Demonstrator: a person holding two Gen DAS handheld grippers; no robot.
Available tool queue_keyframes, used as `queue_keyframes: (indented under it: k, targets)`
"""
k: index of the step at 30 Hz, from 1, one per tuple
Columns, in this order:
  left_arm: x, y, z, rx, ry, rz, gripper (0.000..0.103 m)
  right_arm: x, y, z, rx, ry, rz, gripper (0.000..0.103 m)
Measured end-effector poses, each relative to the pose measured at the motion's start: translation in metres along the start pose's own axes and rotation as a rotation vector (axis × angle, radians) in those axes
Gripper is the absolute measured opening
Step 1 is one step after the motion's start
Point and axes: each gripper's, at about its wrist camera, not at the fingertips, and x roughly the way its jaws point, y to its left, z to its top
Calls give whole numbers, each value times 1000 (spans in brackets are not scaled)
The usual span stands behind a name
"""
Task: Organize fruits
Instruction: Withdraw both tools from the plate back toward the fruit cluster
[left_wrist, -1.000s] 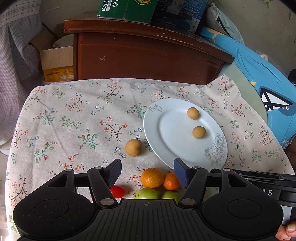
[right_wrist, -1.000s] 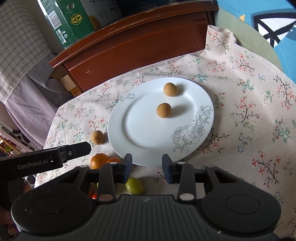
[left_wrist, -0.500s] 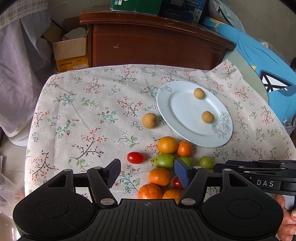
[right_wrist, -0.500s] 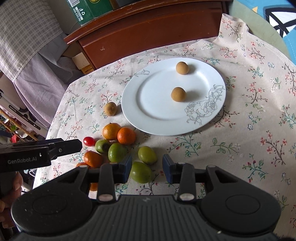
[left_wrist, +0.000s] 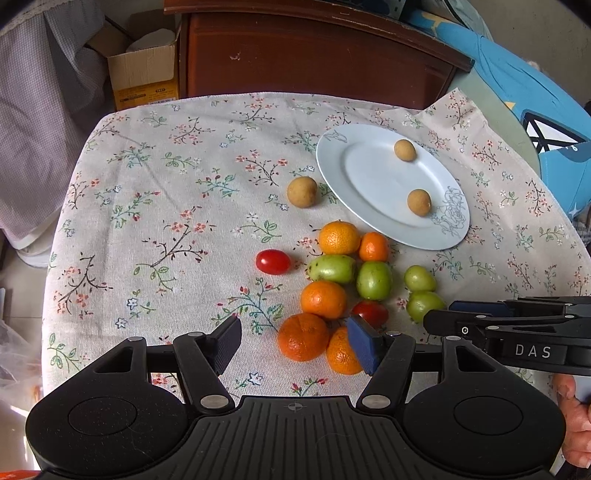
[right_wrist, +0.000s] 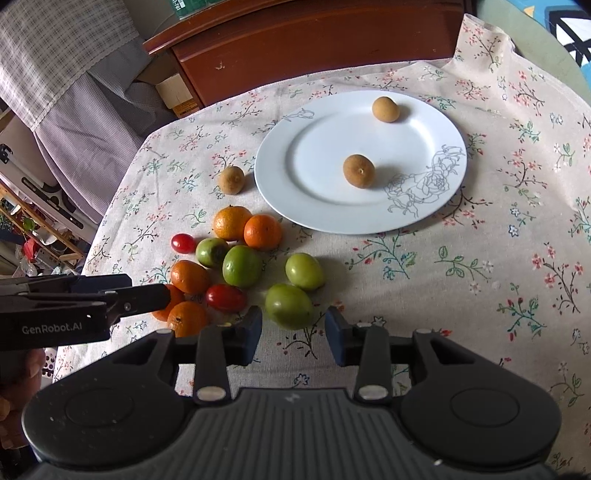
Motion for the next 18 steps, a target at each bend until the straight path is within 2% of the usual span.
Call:
queue_keyframes:
  k: [11, 14, 18]
  targets:
    - [1, 15, -1, -69, 4, 25, 63, 5, 1, -1, -10, 18, -2, 39]
    - [4, 11, -3, -51, 28, 13, 62, 6, 3, -1, -13, 18, -2, 38]
    - [5, 6, -3, -26, 8, 25, 62, 9, 4, -2, -23, 18, -8, 39]
